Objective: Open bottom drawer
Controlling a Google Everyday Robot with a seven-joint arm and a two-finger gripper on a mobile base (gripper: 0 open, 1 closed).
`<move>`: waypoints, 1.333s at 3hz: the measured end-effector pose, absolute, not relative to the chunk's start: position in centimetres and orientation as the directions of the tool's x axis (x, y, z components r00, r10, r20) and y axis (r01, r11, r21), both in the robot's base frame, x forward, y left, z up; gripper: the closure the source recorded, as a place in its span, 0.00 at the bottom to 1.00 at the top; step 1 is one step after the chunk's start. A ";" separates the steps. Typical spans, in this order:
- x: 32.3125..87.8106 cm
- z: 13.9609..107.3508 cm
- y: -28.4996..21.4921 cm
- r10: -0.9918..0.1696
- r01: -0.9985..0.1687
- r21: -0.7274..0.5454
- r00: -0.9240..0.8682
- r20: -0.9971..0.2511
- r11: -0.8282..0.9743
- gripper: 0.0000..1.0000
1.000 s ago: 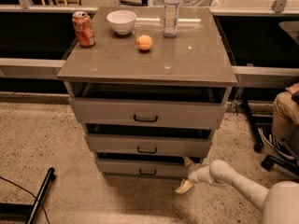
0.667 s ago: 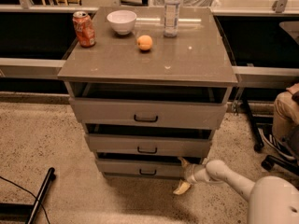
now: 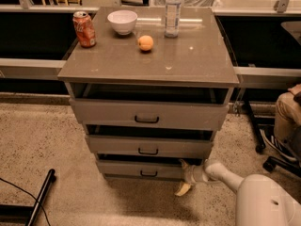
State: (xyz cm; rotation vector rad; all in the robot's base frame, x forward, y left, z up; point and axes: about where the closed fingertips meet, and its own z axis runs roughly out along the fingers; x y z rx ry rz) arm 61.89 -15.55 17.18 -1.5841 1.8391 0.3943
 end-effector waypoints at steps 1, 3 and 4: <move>62.7 16.8 -15.7 -0.772 -0.954 -0.212 -0.032 -0.635 0.214 0.25; 61.8 17.7 -15.6 -0.785 -0.956 -0.239 0.015 -0.619 0.171 0.51; 59.7 18.9 -14.9 -0.764 -0.967 -0.225 0.058 -0.642 0.117 0.51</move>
Offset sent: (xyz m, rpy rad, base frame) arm 0.0074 -0.0094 0.0013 -0.0907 -0.0340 0.0238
